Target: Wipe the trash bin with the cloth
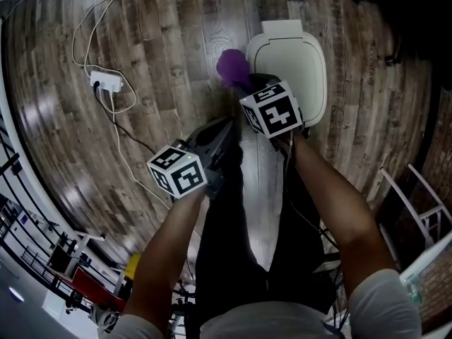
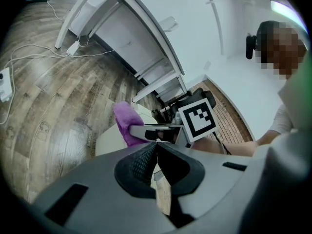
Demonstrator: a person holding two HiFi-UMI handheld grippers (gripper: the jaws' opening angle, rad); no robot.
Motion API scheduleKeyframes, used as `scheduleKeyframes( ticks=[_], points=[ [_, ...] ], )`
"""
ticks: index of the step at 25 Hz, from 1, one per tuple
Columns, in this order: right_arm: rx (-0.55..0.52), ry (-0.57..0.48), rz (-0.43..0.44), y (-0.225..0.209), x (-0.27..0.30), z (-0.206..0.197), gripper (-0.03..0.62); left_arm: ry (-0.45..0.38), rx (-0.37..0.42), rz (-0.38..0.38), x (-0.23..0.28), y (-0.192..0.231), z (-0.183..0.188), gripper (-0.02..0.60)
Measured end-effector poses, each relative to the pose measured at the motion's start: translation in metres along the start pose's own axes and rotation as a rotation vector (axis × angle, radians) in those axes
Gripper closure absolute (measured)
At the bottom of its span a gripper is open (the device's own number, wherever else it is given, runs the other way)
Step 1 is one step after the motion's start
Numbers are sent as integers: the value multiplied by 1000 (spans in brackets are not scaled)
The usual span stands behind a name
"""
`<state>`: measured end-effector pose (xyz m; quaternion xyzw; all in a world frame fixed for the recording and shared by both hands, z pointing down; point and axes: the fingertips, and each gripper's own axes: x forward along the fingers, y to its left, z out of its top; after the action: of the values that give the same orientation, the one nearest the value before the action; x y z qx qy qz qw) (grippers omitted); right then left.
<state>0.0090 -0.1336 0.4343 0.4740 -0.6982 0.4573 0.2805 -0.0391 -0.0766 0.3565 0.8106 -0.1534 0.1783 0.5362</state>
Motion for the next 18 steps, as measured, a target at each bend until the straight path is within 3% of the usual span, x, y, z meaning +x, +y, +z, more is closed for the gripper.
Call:
scheduleKeyframes(
  ticks=[10, 18],
  points=[
    [82, 12, -118, -23, -5, -12, 497, 69, 56, -50, -20, 6, 7, 578],
    [77, -19, -88, -36, -15, -16, 497, 41, 24, -25, 0, 2, -3, 578]
  ],
)
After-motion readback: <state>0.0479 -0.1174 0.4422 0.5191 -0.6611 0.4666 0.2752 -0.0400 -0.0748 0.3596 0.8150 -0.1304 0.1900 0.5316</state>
